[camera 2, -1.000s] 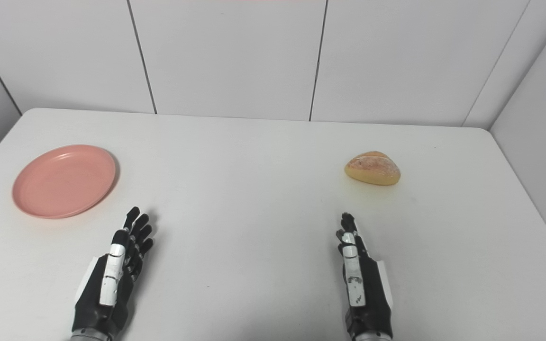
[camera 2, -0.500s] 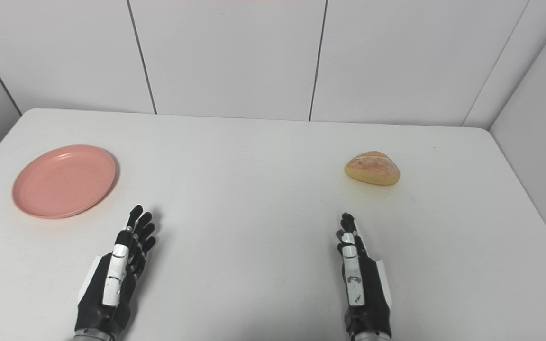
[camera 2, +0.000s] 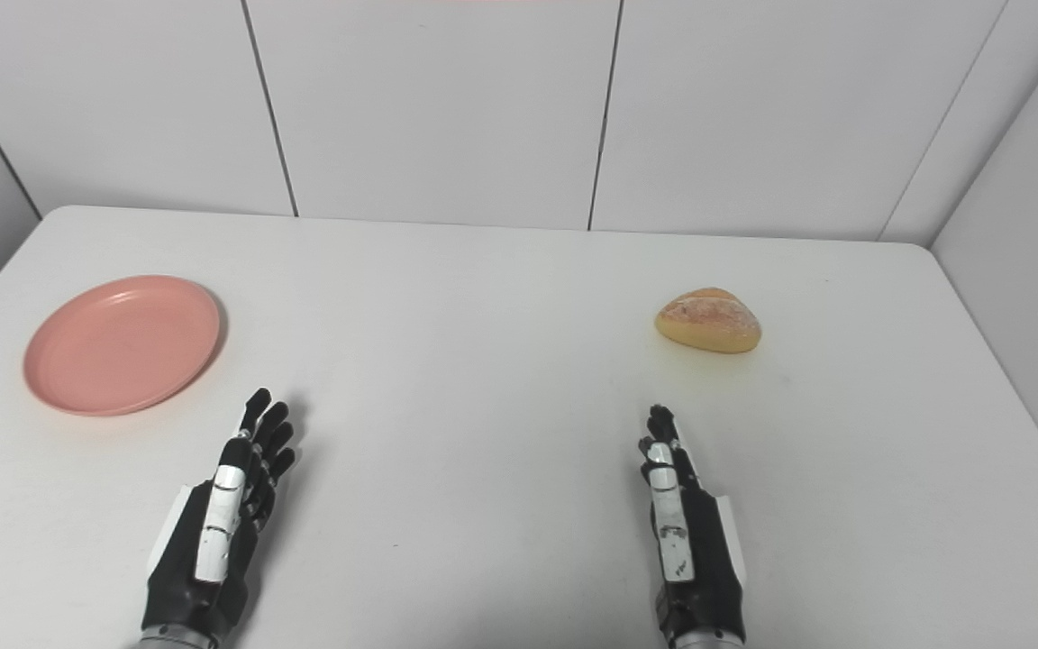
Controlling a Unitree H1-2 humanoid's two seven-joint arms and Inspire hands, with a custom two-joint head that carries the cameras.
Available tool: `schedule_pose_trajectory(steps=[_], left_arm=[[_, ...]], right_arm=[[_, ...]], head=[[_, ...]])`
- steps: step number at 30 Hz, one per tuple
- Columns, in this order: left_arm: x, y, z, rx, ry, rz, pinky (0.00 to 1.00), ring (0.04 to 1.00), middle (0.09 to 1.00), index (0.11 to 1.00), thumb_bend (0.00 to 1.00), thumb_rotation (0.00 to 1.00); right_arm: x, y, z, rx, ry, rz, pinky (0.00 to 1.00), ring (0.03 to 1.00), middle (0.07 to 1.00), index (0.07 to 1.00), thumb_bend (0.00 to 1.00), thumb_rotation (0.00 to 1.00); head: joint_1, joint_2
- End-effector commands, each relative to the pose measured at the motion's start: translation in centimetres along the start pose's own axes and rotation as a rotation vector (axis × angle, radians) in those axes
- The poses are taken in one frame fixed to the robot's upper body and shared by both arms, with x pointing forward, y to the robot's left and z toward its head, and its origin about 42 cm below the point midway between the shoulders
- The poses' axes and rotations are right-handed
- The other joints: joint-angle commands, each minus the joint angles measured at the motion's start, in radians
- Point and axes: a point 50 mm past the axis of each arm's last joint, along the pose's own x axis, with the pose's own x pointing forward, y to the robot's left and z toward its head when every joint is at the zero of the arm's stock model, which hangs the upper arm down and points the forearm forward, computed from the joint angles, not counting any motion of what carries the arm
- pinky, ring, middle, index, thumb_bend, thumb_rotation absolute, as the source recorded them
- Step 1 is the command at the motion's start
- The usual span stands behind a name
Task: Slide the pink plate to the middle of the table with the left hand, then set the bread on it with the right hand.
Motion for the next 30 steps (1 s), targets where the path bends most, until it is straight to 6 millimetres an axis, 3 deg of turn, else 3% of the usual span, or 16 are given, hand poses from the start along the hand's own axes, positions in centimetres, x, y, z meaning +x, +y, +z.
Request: schedule_pose_trajectory(steps=[1, 10, 20, 30], left_arm=[[-0.8, -0.1, -0.3, 0.01, -0.028, 0.005, 1.0, 1.0, 1.0, 1.0, 0.63, 1.0], [-0.1, -2.4, -2.0, 0.024, -0.024, 0.034, 1.0, 1.0, 1.0, 1.0, 0.71, 0.99], [0.4, -3.3, -3.6, 0.04, -0.031, 0.041, 1.0, 1.0, 1.0, 1.0, 0.73, 0.98], [0.9, -3.5, -4.7, 0.042, -0.041, 0.039, 1.0, 1.0, 1.0, 1.0, 0.69, 0.97]], right_arm=[[0.0, -0.8, 0.5, 0.0, -0.059, 0.008, 1.0, 0.958, 0.963, 0.945, 0.79, 0.96], [0.3, -3.3, -1.0, 0.015, -0.035, 0.025, 1.0, 0.973, 0.979, 0.966, 0.75, 0.97], [0.7, -4.5, -2.6, 0.022, -0.023, 0.026, 1.0, 0.981, 0.991, 0.973, 0.72, 0.99], [1.2, -4.9, -3.5, 0.019, -0.02, 0.029, 1.0, 0.99, 0.998, 0.98, 0.7, 0.99]], head=[[0.028, -0.016], [0.14, -0.119], [0.166, -0.206], [0.198, -0.26]])
